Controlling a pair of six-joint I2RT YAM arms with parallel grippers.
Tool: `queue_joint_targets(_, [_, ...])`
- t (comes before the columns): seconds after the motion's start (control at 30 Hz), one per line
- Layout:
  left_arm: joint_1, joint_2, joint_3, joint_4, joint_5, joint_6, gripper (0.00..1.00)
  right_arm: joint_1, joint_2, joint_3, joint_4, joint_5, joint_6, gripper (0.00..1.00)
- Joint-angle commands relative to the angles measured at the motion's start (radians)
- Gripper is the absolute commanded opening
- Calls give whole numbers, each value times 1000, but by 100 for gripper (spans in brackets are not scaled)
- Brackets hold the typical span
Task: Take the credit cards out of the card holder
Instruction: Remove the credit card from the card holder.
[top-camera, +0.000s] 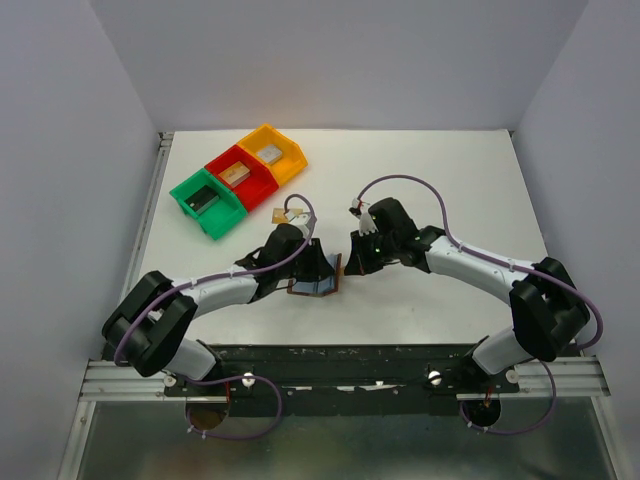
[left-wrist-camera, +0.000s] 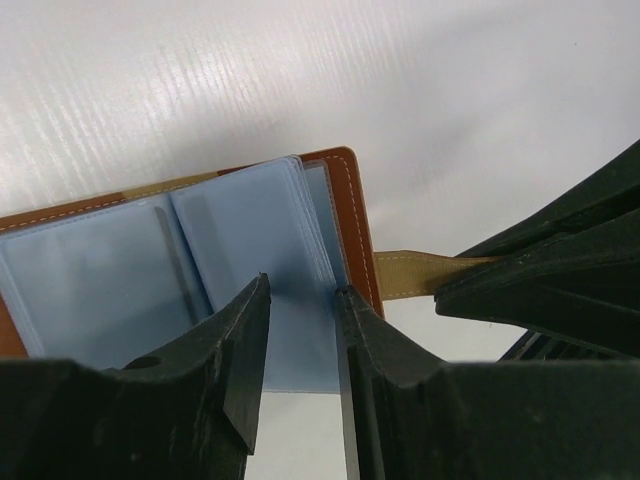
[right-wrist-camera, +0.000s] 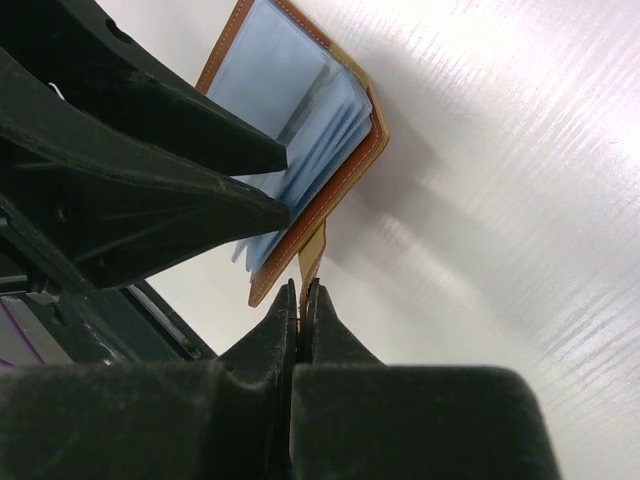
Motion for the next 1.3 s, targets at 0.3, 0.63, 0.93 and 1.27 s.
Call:
queue_joint_targets(0.3, [-3, -95, -12, -111, -161, 19, 48, -7, -29, -3, 14, -12, -9, 0])
queue_joint_targets(0.63, [-3, -95, -10, -114, -165, 30, 50, -7, -24, -4, 14, -10, -12, 0])
queue_joint_targets(0.93, [-44, -89, 45, -154, -179, 71, 49, -8, -18, -10, 10, 16, -9, 0])
queue_joint_targets(1.27, [-58, -121, 50, -188, -240, 77, 52, -18, -13, -38, 1, 56, 0, 0])
